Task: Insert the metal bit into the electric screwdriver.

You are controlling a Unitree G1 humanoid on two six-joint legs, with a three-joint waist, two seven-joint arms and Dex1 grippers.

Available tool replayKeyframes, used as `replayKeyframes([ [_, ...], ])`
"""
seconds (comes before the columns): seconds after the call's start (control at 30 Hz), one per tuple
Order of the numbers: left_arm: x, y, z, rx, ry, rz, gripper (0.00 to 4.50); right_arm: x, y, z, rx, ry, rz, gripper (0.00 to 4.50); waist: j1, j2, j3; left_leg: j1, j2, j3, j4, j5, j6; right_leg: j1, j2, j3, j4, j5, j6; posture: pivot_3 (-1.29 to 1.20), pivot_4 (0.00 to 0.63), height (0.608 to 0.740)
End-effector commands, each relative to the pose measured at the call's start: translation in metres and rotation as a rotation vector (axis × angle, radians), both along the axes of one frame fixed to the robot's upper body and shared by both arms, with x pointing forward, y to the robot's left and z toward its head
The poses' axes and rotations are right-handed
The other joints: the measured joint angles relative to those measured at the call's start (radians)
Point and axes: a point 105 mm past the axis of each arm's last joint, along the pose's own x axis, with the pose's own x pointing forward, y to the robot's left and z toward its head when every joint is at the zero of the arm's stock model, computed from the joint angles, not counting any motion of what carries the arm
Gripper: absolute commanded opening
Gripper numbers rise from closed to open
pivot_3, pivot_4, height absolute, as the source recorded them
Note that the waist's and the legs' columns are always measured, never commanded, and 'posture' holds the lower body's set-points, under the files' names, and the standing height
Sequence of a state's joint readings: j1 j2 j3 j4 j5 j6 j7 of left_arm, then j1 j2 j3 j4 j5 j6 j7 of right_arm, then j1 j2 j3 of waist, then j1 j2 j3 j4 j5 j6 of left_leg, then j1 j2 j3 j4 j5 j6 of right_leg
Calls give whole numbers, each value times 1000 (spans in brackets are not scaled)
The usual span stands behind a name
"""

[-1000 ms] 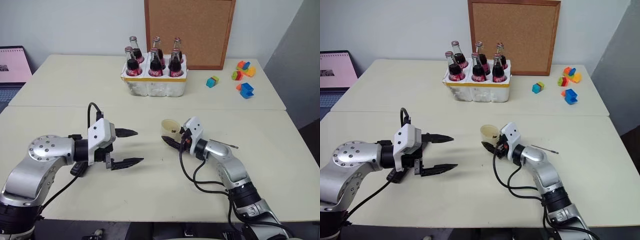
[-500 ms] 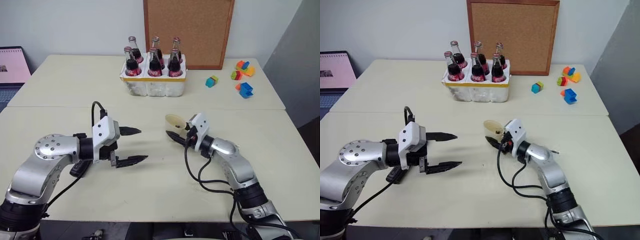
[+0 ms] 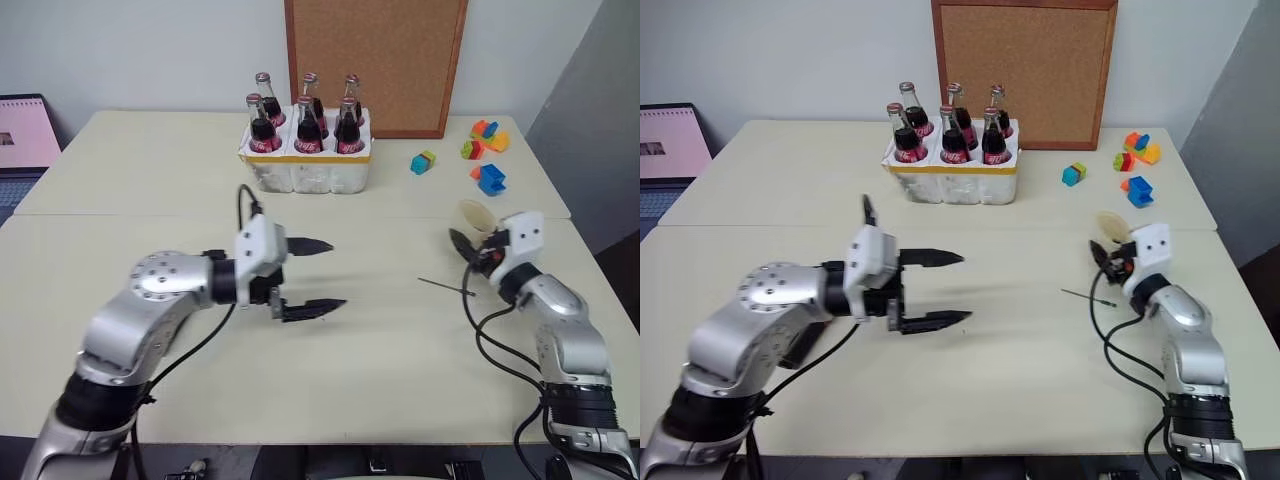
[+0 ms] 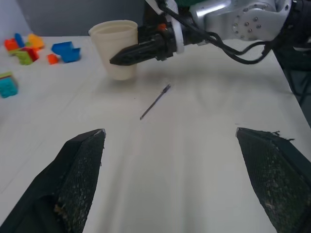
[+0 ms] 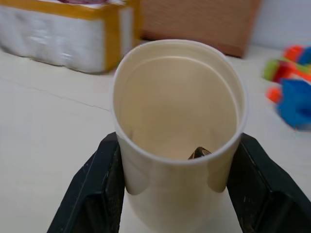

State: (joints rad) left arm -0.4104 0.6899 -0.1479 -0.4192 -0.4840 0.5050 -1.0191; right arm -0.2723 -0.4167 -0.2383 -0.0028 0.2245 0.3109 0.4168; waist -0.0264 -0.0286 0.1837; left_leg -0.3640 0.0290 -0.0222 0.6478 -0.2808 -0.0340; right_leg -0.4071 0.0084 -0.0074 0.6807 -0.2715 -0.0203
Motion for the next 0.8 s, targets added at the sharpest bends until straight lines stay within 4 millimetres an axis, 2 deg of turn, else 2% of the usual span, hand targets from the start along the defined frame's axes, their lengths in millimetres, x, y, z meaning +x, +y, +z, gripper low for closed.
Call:
replayKeyframes([
  [0.03,0,-20,4,-5,-53,-70,4500,2,-36,13,20,-50,-148,2429,0,0,0,0,0,0,0,0,0,0,0,-1,0,0,0,0,150,740],
  [0.17,3,-39,7,-29,-69,-128,4500,4,-56,6,69,-23,-237,2429,-2,0,0,-1,0,1,0,0,0,0,1,0,0,0,0,0,150,740],
  [0.5,7,-54,7,-23,-85,-170,4500,1,-68,-6,163,-2,-302,2429,-3,1,0,-1,0,3,0,0,0,0,2,3,0,0,0,0,150,740],
  [0.57,7,-55,6,-22,-81,-174,4500,-1,-69,-4,170,-8,-306,3160,-3,1,0,-1,0,3,0,0,0,0,2,4,0,0,0,0,150,740],
  [0.6,7,-55,7,-23,-80,-177,4500,-2,-69,-4,170,-12,-307,3287,-3,1,0,0,0,4,0,0,0,0,2,4,0,0,0,0,150,740],
  [0.7,7,-54,7,-24,-78,-179,4500,-4,-69,-1,186,-21,-303,4117,-3,1,0,0,0,4,0,0,0,0,2,4,0,0,0,0,150,740],
  [0.77,8,-54,8,-29,-78,-173,4500,-5,-66,3,199,-28,-289,4465,-3,1,0,0,0,4,0,0,0,0,2,4,0,0,0,0,150,740],
  [0.8,8,-54,9,-32,-78,-170,4500,-6,-65,4,200,-30,-285,4465,-3,1,0,0,0,4,0,0,0,0,2,4,0,0,0,0,150,740],
])
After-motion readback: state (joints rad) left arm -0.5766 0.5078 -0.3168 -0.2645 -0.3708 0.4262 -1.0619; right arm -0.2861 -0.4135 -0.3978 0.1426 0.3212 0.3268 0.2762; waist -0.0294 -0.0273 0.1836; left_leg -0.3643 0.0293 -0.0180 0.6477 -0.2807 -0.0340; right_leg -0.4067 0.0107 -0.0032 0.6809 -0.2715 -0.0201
